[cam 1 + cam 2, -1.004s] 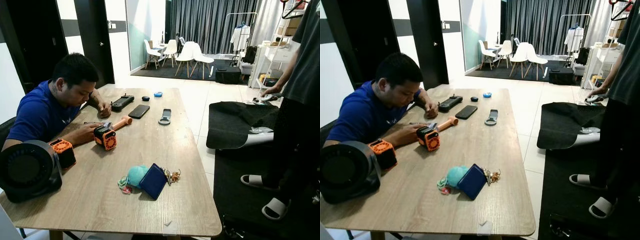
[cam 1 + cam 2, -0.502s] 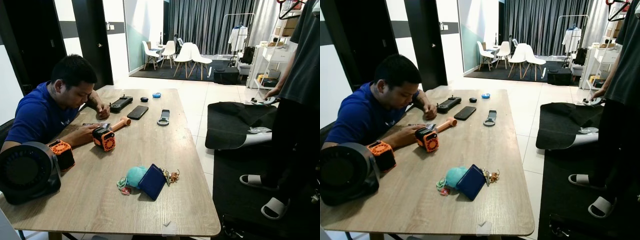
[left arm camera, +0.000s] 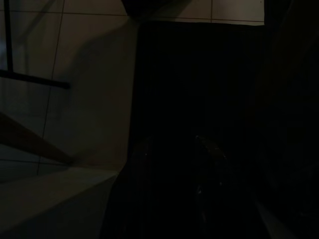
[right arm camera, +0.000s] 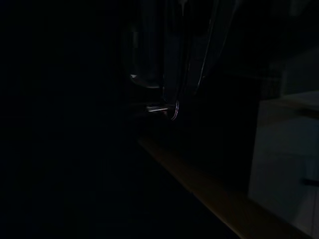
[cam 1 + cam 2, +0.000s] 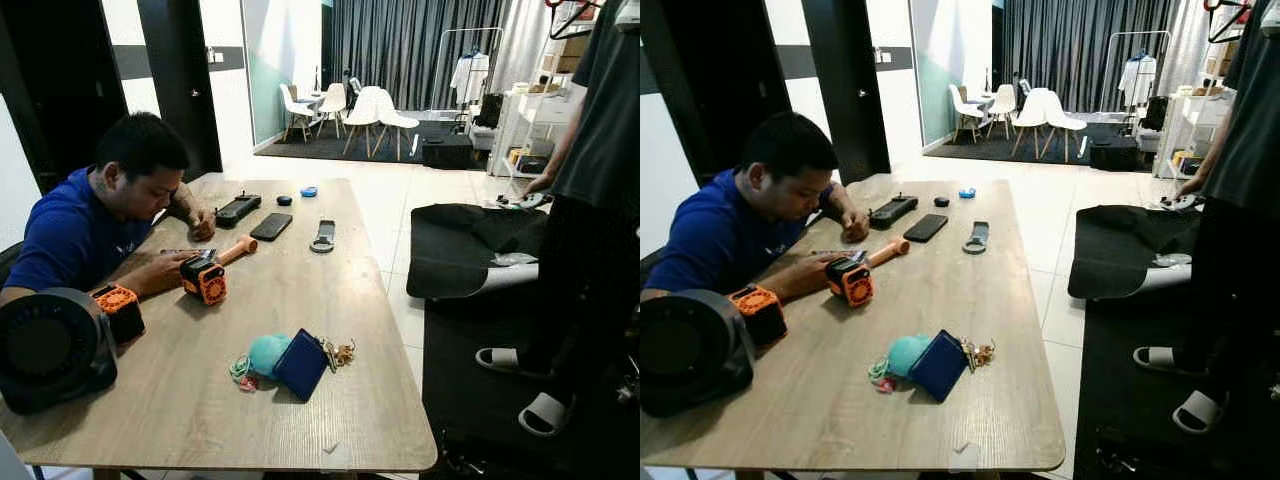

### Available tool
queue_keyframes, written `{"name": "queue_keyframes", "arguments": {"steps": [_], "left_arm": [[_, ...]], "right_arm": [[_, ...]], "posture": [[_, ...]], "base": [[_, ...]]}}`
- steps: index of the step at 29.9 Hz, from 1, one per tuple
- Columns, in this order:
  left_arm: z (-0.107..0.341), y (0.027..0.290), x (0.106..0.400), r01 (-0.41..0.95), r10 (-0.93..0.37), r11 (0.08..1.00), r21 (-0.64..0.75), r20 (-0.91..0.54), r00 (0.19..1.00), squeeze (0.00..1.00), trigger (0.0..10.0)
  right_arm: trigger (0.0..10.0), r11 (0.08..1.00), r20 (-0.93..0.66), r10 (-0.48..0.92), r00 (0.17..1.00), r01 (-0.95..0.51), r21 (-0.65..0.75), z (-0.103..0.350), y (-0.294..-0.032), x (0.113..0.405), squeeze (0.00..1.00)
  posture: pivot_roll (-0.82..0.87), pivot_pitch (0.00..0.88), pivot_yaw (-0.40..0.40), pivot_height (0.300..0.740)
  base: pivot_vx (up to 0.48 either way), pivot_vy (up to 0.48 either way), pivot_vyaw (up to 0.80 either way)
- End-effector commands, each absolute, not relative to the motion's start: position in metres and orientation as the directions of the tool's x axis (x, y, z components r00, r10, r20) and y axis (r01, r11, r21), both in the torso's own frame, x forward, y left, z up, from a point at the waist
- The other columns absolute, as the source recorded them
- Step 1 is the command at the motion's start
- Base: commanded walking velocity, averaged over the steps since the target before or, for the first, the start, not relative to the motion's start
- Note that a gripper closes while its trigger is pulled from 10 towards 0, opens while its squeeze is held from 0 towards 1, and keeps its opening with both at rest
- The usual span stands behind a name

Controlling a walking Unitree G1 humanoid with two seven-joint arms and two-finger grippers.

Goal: Hang keys on a hook

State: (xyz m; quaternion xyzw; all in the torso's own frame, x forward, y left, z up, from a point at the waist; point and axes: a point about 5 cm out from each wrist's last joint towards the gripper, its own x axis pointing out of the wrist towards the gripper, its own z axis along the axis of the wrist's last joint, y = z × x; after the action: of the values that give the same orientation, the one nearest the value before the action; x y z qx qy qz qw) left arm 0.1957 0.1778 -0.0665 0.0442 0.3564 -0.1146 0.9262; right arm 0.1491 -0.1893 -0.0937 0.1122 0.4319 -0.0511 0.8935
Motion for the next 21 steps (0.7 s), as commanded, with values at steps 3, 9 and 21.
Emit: {"name": "queue_keyframes", "arguments": {"steps": [3, 9, 21], "left_arm": [[-0.0686, 0.1836, 0.1916, 0.243, -0.171, 0.970, 0.008, -0.687, 0.706, 0.00, 10.0], [-0.0683, 0.1836, 0.1922, 0.239, -0.171, 0.971, 0.005, -0.684, 0.709, 0.00, 10.0], [-0.0679, 0.1839, 0.1929, 0.235, -0.169, 0.972, 0.004, -0.682, 0.712, 0.00, 10.0]], "right_arm": [[10.0, 0.975, -0.789, 0.017, 0.614, 0.165, 0.149, -0.0944, -0.1871, 0.1487, 0.00], [10.0, 0.976, -0.788, 0.018, 0.616, 0.162, 0.149, -0.0940, -0.1868, 0.1501, 0.00], [10.0, 0.976, -0.786, 0.020, 0.618, 0.157, 0.148, -0.0935, -0.1854, 0.1518, 0.00]], "posture": [[0.06, 0.000, 0.025, 0.740], [0.06, 0.000, 0.024, 0.740], [0.06, 0.000, 0.023, 0.740]], "base": [[-0.082, 0.000, 0.00], [-0.266, 0.000, 0.00], [-0.330, 0.000, 0.00]]}}
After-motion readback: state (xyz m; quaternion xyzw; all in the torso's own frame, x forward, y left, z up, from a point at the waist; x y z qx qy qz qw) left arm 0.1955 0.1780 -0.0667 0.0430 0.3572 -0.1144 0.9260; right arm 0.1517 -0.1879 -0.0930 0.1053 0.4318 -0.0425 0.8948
